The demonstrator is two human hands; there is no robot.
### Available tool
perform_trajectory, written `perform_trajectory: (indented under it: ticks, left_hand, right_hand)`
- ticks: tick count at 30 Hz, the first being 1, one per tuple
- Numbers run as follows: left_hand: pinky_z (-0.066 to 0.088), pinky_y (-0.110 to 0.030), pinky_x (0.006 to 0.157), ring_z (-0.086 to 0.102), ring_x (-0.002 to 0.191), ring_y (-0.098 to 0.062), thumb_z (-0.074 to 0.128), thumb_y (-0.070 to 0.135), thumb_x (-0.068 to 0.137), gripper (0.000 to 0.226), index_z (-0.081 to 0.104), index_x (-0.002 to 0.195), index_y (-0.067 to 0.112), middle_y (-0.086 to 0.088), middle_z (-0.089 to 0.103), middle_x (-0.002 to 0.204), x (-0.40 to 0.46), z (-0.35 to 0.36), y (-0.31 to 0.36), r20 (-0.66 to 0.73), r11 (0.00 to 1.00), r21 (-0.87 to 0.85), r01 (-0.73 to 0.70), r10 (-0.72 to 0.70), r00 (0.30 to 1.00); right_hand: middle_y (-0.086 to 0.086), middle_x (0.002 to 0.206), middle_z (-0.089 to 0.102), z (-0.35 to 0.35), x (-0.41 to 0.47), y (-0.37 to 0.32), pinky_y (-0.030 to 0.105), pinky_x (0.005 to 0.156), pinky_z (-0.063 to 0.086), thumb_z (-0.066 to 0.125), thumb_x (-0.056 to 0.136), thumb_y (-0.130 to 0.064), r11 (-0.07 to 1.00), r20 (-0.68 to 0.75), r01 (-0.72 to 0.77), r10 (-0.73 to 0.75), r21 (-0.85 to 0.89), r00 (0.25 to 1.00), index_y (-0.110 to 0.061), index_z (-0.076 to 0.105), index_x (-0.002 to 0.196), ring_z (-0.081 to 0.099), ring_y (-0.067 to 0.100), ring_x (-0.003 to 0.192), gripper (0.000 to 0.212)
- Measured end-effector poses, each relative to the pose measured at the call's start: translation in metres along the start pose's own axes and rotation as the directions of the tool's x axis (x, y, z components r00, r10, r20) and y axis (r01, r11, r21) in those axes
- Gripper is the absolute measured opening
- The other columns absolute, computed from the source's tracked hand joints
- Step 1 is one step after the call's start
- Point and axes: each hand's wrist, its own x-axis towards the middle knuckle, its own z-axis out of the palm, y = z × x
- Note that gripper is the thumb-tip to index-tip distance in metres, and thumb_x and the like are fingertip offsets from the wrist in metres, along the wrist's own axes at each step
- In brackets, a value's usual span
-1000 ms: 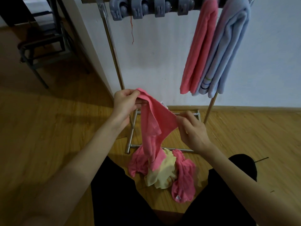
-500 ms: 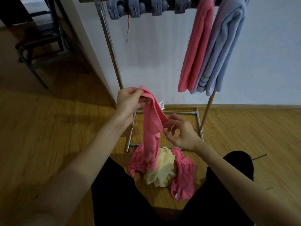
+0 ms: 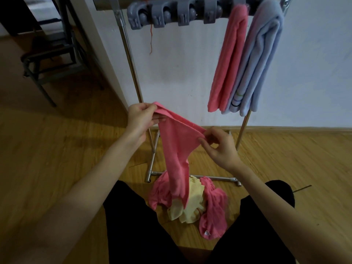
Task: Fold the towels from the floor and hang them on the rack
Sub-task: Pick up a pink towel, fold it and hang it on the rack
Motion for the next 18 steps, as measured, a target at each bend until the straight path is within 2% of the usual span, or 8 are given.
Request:
perform_trajectory:
  ticks: [3,6,8,10,12,14,16,18]
  left_hand:
    - [0.059,-0.026,0.063,0.071,0.067,-0.021,0.052,0.004,0.094,0.017,0.065,0.098,-0.006,-0.018,0.070,0.081,0.002,-0.009,-0.001,0.026,0.978,0.205,-0.031,0.026,0.999]
    - [0.059,-0.028,0.055,0.067,0.053,-0.017,0.052,0.001,0.092,0.016,0.064,0.094,-0.009,-0.019,0.068,0.072,0.005,-0.017,-0.002,0.081,0.910,0.402,-0.099,0.072,0.994]
    - [0.058,-0.030,0.054,0.066,0.049,-0.016,0.056,0.003,0.090,0.012,0.066,0.087,-0.003,-0.012,0.068,0.066,0.006,-0.023,-0.002,0.154,0.771,0.593,-0.233,0.176,0.972]
    - [0.058,-0.031,0.055,0.065,0.049,-0.013,0.060,0.010,0.089,0.012,0.067,0.080,0.007,-0.004,0.066,0.061,0.004,-0.027,0.000,0.271,0.548,0.742,-0.385,0.280,0.921]
    - [0.056,-0.030,0.056,0.062,0.053,-0.013,0.060,0.017,0.090,0.014,0.067,0.080,0.011,0.000,0.063,0.061,-0.001,-0.029,0.003,0.369,0.382,0.798,-0.467,0.302,0.879]
    - [0.052,-0.028,0.055,0.060,0.059,-0.012,0.059,0.019,0.091,0.012,0.063,0.081,0.014,0.002,0.061,0.067,-0.005,-0.029,0.006,0.435,0.288,0.810,-0.511,0.290,0.852]
    - [0.054,-0.028,0.061,0.060,0.067,-0.010,0.057,0.016,0.091,0.002,0.058,0.090,0.016,0.003,0.061,0.079,-0.006,-0.030,0.008,0.500,0.272,0.781,-0.562,0.265,0.824]
    - [0.055,-0.028,0.069,0.060,0.077,-0.008,0.052,0.009,0.092,0.018,0.053,0.109,0.017,0.003,0.060,0.092,-0.009,-0.029,0.012,0.584,0.322,0.714,-0.622,0.216,0.782]
  right_hand:
    - [0.006,0.073,0.064,-0.015,0.010,-0.001,0.033,0.061,0.053,0.066,0.089,-0.013,1.000,-0.016,-0.015,0.015,0.023,1.000,-0.004,0.061,0.086,0.062,0.020,0.065,0.011]
    - [0.006,0.072,0.063,-0.025,0.018,-0.001,0.034,0.063,0.055,0.066,0.089,-0.009,1.000,-0.010,-0.007,0.007,0.009,1.000,-0.004,0.059,0.086,0.063,0.021,0.065,0.009]
    - [0.006,0.071,0.063,-0.029,0.021,-0.002,0.033,0.062,0.053,0.066,0.088,-0.006,1.000,-0.021,0.007,-0.007,-0.010,1.000,-0.003,0.059,0.084,0.061,0.019,0.063,0.009]
    - [0.005,0.070,0.061,-0.032,0.023,-0.004,0.031,0.060,0.051,0.066,0.087,-0.003,1.000,-0.052,0.013,-0.014,-0.021,0.999,-0.004,0.057,0.084,0.057,0.018,0.062,0.009]
    - [0.005,0.070,0.058,-0.034,0.027,-0.008,0.029,0.057,0.049,0.065,0.087,-0.002,1.000,-0.097,0.008,-0.007,0.010,0.995,-0.006,0.054,0.087,0.054,0.018,0.061,0.011]
    - [0.002,0.071,0.057,-0.034,0.030,-0.012,0.028,0.056,0.047,0.063,0.087,0.000,0.998,-0.154,0.016,-0.008,0.053,0.988,-0.009,0.050,0.092,0.052,0.017,0.060,0.017]
    - [-0.003,0.072,0.057,-0.032,0.032,-0.014,0.023,0.056,0.046,0.064,0.088,-0.002,0.996,-0.208,0.019,-0.001,0.083,0.978,-0.014,0.050,0.099,0.052,0.013,0.061,0.021]
    - [0.000,0.075,0.060,-0.029,0.034,-0.014,0.024,0.061,0.049,0.066,0.087,-0.005,0.993,-0.257,-0.020,0.051,0.120,0.965,-0.015,0.056,0.104,0.056,0.016,0.065,0.022]
